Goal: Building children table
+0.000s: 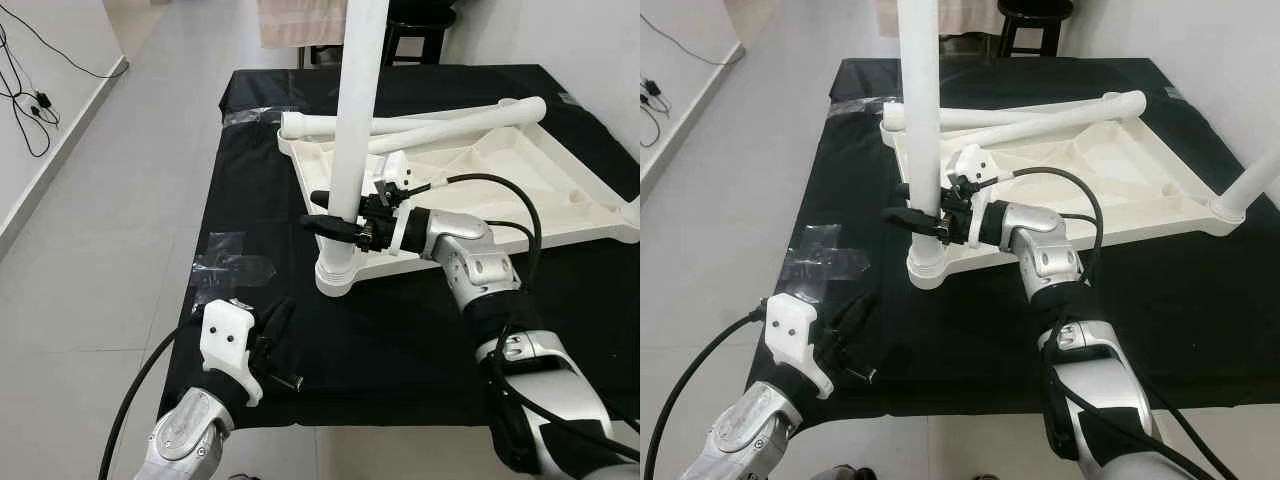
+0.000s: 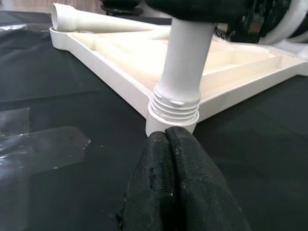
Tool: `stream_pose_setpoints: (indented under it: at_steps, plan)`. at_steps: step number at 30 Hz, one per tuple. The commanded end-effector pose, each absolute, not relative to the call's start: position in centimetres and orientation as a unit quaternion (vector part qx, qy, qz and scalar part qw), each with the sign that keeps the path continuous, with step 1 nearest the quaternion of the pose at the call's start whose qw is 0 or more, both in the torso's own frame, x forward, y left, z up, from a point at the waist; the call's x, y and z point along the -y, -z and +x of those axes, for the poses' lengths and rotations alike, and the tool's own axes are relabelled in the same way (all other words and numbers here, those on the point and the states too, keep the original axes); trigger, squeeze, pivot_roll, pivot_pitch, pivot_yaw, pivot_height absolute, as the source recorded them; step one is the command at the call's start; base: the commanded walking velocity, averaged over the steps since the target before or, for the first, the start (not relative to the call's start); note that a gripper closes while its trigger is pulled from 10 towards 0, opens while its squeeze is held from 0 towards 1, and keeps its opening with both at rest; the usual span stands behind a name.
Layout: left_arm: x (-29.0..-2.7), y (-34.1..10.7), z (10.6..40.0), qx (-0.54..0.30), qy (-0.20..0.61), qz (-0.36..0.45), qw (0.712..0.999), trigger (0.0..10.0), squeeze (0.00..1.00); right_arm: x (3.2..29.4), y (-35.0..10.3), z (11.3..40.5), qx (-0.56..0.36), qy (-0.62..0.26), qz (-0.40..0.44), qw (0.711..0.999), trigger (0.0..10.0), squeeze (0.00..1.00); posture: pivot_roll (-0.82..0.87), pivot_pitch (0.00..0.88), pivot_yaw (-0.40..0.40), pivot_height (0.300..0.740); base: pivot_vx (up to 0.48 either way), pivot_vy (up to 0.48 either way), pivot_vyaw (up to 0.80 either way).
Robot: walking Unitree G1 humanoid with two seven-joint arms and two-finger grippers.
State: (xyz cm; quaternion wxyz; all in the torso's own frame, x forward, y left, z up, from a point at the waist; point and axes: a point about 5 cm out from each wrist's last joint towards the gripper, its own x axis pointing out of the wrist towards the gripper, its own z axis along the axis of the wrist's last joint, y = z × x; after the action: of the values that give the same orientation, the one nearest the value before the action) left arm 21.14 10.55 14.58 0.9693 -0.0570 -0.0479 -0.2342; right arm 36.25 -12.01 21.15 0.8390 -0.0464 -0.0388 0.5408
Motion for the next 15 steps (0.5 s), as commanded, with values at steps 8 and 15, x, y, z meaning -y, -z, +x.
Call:
stream_pose_setpoints:
  at_steps: [8,15]
  plan:
    - [-10.8,-14.4,21.2,0.040,0.236,-0.050,0.970,10.0,0.00,10.7,-14.5,33.4,-0.085,-0.194,-0.043,0.976,0.0,0.00,0.13,0.157,-0.006,0.740,0.000,0.000,0.00]
    - [-10.6,-14.4,21.4,0.042,0.236,-0.052,0.969,10.0,0.00,9.2,-14.4,33.8,-0.080,-0.213,-0.047,0.973,0.0,0.00,0.11,0.146,-0.024,0.740,0.000,0.000,0.00]
